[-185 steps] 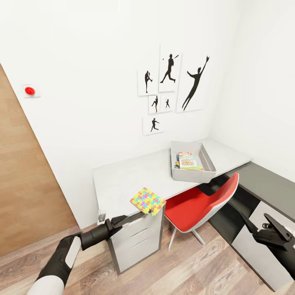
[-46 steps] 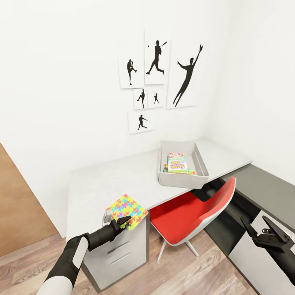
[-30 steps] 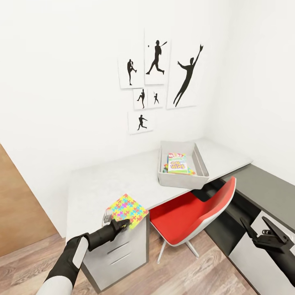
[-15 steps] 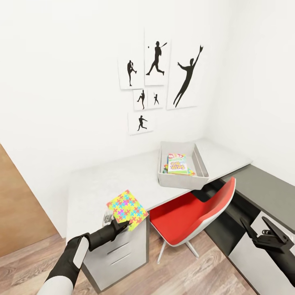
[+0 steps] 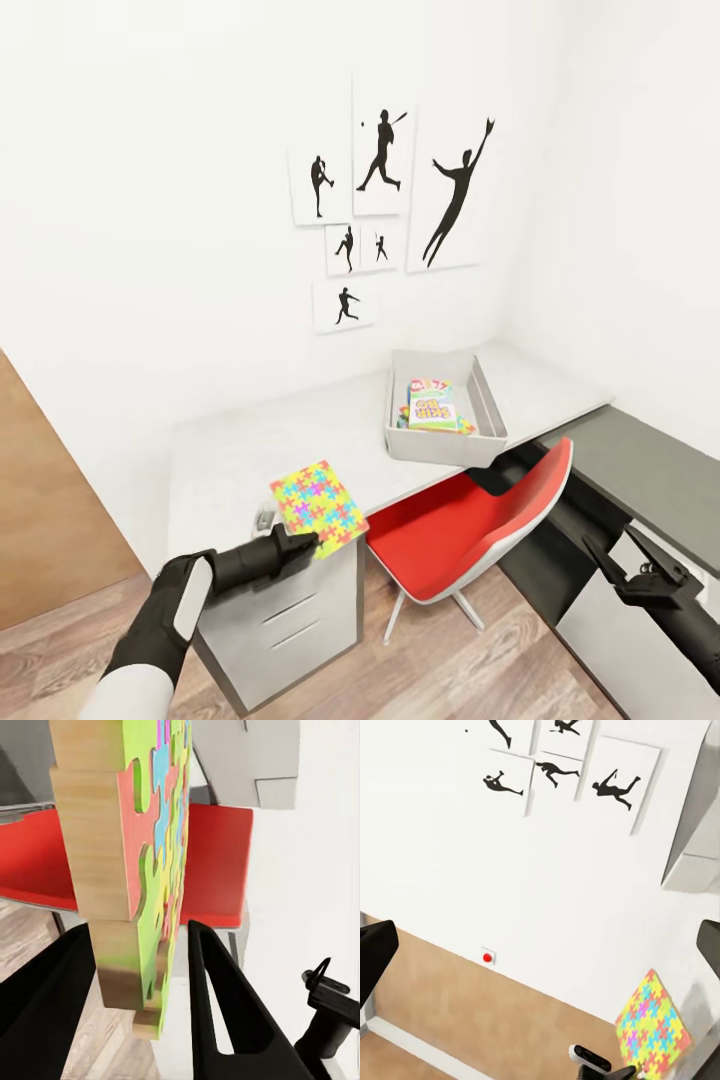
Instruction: Put all the toys in the child's room - the three board games (two on the bed and one on the table), the two jigsaw puzzles on the table, and the tennis ball on the table - inside the toy box on the table in the child's room.
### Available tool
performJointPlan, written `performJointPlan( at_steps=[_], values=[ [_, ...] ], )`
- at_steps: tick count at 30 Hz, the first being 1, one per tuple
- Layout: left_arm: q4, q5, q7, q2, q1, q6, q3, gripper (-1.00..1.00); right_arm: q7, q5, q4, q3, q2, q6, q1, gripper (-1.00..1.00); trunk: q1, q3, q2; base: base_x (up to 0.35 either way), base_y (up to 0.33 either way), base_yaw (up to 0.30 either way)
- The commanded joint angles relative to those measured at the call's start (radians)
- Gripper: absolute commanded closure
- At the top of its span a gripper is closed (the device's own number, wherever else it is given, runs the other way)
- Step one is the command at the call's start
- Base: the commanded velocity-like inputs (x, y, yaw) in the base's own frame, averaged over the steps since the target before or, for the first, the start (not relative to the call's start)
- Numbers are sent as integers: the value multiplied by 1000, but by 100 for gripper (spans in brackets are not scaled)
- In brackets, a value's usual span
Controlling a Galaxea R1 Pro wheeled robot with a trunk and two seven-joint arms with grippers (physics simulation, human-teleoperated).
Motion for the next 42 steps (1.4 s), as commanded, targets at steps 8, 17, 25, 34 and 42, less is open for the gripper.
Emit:
performJointPlan(
  at_steps=[8,17,25,34,42],
  values=[
    [-121,-3,-12,0,0,113,-16,100,-6,-3,1,0,-2,8,-12,-100,-19,15,35,0,0,0],
    [-135,0,-143,88,-1,125,-63,100,-278,-3,0,-1,-42,8,-15,-100,-54,43,98,0,0,0],
    [-137,-6,-515,331,-2,125,-192,100,-360,-4,-7,-2,-42,7,-15,-100,-84,68,154,0,0,0],
    [-137,-6,-568,366,-2,125,-203,100,-362,-5,-5,-1,-36,-28,-14,-100,-119,96,217,0,0,0],
    [-137,-6,-569,366,-2,125,-203,100,-367,-4,-11,-2,-37,-33,-14,-100,-150,121,273,0,0,0]
  ],
)
